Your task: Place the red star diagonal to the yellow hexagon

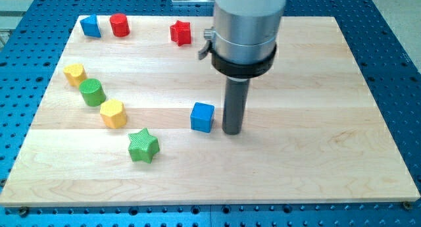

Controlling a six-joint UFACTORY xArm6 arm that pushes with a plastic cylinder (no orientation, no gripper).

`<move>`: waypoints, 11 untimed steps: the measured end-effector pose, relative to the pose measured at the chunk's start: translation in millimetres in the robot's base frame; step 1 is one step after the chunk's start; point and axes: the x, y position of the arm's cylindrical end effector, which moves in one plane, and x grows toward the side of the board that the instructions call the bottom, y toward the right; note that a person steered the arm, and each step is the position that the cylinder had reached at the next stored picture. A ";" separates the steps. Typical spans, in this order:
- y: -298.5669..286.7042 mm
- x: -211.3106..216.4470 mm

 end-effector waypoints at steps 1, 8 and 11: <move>-10.2 2.4; -99.7 -272.4; -69.1 -202.2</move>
